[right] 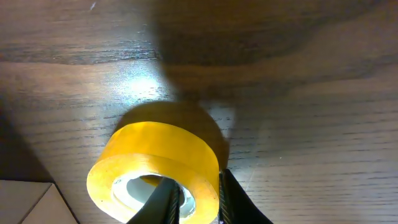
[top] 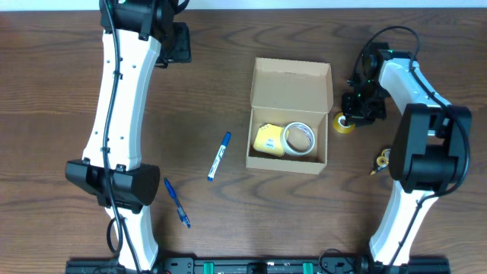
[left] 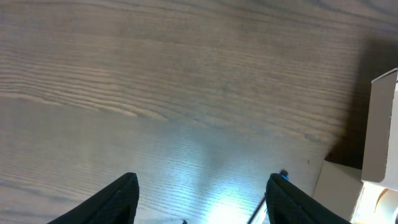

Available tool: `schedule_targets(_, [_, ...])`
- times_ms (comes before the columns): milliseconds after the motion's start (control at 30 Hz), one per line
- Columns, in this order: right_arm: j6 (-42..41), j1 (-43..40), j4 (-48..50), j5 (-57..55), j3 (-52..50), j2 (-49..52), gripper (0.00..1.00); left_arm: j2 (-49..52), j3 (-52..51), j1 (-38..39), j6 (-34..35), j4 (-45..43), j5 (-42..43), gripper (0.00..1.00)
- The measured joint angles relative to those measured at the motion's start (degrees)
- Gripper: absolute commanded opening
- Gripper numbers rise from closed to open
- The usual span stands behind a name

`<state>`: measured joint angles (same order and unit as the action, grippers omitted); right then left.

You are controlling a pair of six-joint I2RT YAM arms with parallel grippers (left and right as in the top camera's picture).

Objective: Pack container
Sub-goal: 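Lower right gripper onto the yellow tape roll and grasp its rim, then lift the yellow tape with right gripper and carry it over the box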

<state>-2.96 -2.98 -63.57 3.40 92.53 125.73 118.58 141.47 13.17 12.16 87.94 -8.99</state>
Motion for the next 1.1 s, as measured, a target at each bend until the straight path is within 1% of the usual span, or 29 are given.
schedule_targets(433, [-1.57,0.00,-0.24,0.00,0.17,0.00,0.01,0.00,0.00,0.00,-0.02,0.33,0.00,0.66])
schedule_targets(600, [-2.05,0.00,-3.74,0.00,2.86,0.46,0.01,0.00,0.00,0.00,-0.31,0.35,0.00,0.66])
schedule_targets(700, [-2.45,-0.02,-6.54,-0.02,8.44,0.76,0.01,0.00,0.00,0.00,-0.44,0.55,-0.02,0.66])
schedule_targets(833, [-2.71,0.00,-12.61,0.00,21.03,0.76,0.02,0.00,0.00,0.00,-0.66,0.98,-0.02,0.66])
schedule_targets(1000, [-2.71,0.17,-19.47,0.48,33.09,0.76,0.01,0.00,0.00,0.00,-0.68,1.01,-0.02,0.66])
schedule_targets(1100, [-2.62,1.11,-22.75,1.16,37.79,0.76,0.01,0.00,0.00,0.00,-0.90,1.01,0.00,0.66])
